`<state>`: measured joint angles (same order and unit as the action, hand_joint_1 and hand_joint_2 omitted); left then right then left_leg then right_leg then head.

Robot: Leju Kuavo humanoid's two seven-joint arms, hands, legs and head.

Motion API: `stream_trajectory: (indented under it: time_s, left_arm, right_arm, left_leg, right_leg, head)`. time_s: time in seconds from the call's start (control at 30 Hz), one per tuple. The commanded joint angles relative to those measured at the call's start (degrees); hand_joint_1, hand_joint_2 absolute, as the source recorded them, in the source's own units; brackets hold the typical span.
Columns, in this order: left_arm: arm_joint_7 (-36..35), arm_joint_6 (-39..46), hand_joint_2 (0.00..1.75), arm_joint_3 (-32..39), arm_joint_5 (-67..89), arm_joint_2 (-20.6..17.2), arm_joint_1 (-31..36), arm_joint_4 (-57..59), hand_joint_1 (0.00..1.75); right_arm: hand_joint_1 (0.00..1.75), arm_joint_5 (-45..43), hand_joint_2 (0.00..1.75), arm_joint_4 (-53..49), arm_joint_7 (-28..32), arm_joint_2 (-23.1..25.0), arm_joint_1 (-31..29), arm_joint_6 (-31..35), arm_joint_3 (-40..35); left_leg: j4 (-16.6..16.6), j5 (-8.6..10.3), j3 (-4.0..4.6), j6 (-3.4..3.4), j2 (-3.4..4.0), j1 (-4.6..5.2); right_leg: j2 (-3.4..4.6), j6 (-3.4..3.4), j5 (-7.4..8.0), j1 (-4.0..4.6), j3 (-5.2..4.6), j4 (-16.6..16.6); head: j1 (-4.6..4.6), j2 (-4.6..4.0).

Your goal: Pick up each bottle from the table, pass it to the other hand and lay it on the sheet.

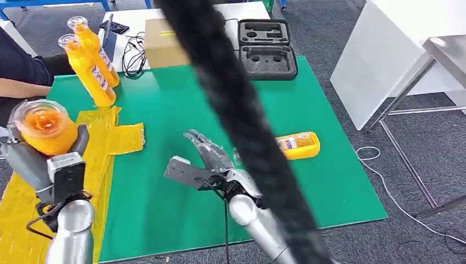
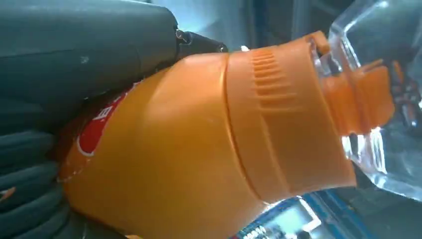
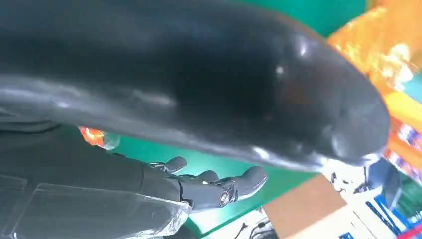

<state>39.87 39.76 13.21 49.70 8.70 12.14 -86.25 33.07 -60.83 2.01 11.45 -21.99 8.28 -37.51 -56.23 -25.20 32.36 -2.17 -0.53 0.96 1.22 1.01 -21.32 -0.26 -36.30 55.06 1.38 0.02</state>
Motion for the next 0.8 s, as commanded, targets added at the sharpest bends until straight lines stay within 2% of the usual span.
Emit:
stream_trajectory:
  time_s: [0.03, 0.2, 0.33, 0.53, 0.57, 0.63, 0.7, 0.8]
  left_arm:
    - [0.1, 0.2, 1.75, 8.3, 6.7, 1.0, 2.6, 6.1, 1.75]
    - [0.1, 0.2, 1.75, 8.3, 6.7, 1.0, 2.6, 6.1, 1.75]
    - [0.1, 0.2, 1.75, 8.7, 14.9, 0.3, 2.1, 7.3, 1.75]
    - [0.1, 0.2, 1.75, 11.4, 27.0, -1.2, 4.4, 19.6, 1.75]
    - [-3.0, 0.2, 1.75, 9.6, 28.0, -3.2, 4.7, 22.7, 1.75]
    - [-0.7, 0.2, 1.75, 13.8, 31.1, -2.9, 5.8, 26.7, 1.75]
    - [-2.4, 0.2, 1.75, 13.2, 34.3, -3.7, 6.2, 29.7, 1.75]
    - [-4.0, 0.2, 1.75, 13.0, 34.5, -3.8, 6.6, 34.1, 1.75]
  right_arm:
    - [0.0, -2.9, 0.0, -6.2, 3.8, -2.6, 1.3, 2.8, 2.1]
    - [0.0, -2.9, 0.0, -6.2, 3.8, -2.6, 1.3, 2.8, 2.1]
    - [0.0, -4.1, 0.0, -6.8, 5.2, -3.2, 1.7, 3.5, 0.9]
    - [0.0, -5.8, 0.0, -6.2, 5.4, -3.6, 0.6, 3.6, -1.5]
    - [0.0, -6.1, 0.0, -6.2, 5.5, -3.6, 0.4, 3.5, -2.1]
    - [0.0, -6.2, 0.0, -6.0, 5.5, -3.4, 0.4, 3.4, -2.7]
    - [0.0, -6.8, 0.0, -6.1, 5.4, -3.8, 0.4, 3.6, -3.6]
    - [0.0, -7.3, 0.0, -6.1, 6.2, -3.9, 0.8, 4.0, -3.3]
  left_leg:
    - [0.0, -0.07, -0.2, 0.16, -0.18, -0.06]
    - [0.0, -0.07, -0.17, 0.14, -0.11, -0.06]
    - [0.0, -0.08, -0.22, 0.16, -0.13, -0.06]
    - [0.1, -0.07, -0.31, 0.17, -0.06, -0.02]
    - [0.1, -0.03, -0.17, 0.13, -0.08, -0.02]
    - [0.1, -0.12, -0.4, 0.26, -0.11, -0.07]
    - [0.1, -0.02, -0.2, 0.12, -0.03, 0.0]
    - [0.1, -0.09, -0.33, 0.18, 0.02, -0.04]
  right_leg:
    - [-0.28, -0.02, -0.14, 0.06, 0.26, 0.0]
    - [-0.19, 0.0, -0.1, 0.05, 0.22, 0.0]
    - [-0.21, -0.01, -0.12, 0.05, 0.27, 0.0]
    - [-0.15, -0.02, -0.11, 0.02, 0.33, -0.1]
    - [-0.14, -0.02, -0.07, 0.01, 0.21, 0.0]
    - [-0.23, -0.05, -0.17, 0.06, 0.44, 0.0]
    - [-0.08, -0.02, -0.05, -0.01, 0.19, 0.0]
    - [-0.06, -0.03, -0.11, 0.01, 0.31, 0.0]
  head:
    - [0.0, 0.0]
    - [0.02, 0.0]
    - [0.02, 0.0]
    - [0.0, 0.0]
    - [0.0, 0.0]
    - [0.0, 0.0]
    - [0.02, 0.0]
    - [0.07, 0.0]
